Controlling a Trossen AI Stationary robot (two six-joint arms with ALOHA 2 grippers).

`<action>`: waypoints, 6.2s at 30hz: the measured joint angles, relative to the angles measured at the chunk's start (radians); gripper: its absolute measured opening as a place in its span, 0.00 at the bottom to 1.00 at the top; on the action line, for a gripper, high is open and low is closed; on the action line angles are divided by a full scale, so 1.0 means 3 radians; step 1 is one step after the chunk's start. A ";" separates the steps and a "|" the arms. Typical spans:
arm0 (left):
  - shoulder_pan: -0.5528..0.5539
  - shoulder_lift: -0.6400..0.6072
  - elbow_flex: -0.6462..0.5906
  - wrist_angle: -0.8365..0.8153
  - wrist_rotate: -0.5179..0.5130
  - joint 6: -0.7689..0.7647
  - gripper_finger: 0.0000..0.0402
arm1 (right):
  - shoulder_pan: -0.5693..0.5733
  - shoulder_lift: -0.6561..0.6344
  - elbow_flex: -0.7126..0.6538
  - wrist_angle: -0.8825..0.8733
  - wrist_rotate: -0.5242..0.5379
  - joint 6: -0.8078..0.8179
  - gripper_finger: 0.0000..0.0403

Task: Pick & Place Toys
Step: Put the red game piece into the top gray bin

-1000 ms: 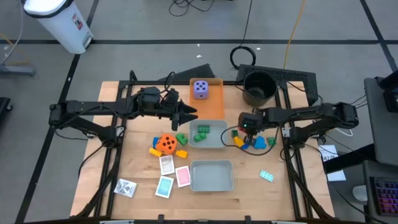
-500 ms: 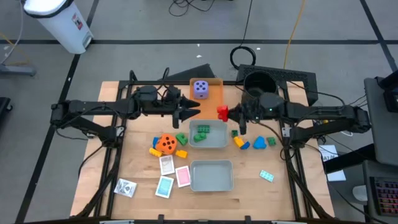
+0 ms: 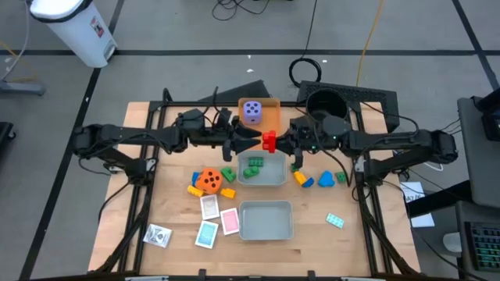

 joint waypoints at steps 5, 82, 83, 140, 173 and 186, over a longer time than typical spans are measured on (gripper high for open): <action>-0.0011 0.0045 0.0000 0.0030 -0.0021 -0.0012 0.53 | 0.0000 0.0042 0.0000 0.0018 -0.0001 0.0074 0.01; 0.0182 0.0541 0.0782 -0.0590 0.0572 0.0103 0.53 | -0.0057 -0.0054 -0.0006 0.0150 0.0092 -0.0103 0.01; 0.0183 0.0541 0.0782 -0.0591 0.0573 0.0104 0.53 | -0.0057 -0.0054 -0.0006 0.0147 0.0093 -0.0103 0.01; 0.0135 0.0039 0.1053 -0.2845 0.0188 0.1052 0.33 | -0.0538 -0.0970 0.0003 -0.0799 0.0009 -0.0224 0.43; 0.0057 0.1850 0.2041 -0.4686 -0.0492 0.1926 0.37 | -0.0534 -0.1008 -0.0001 -0.1602 0.0018 -0.0188 0.41; 0.0096 0.1959 0.2038 -0.4675 -0.0481 0.2115 0.37 | -0.0534 -0.1007 -0.0003 -0.1603 0.0197 -0.0278 0.41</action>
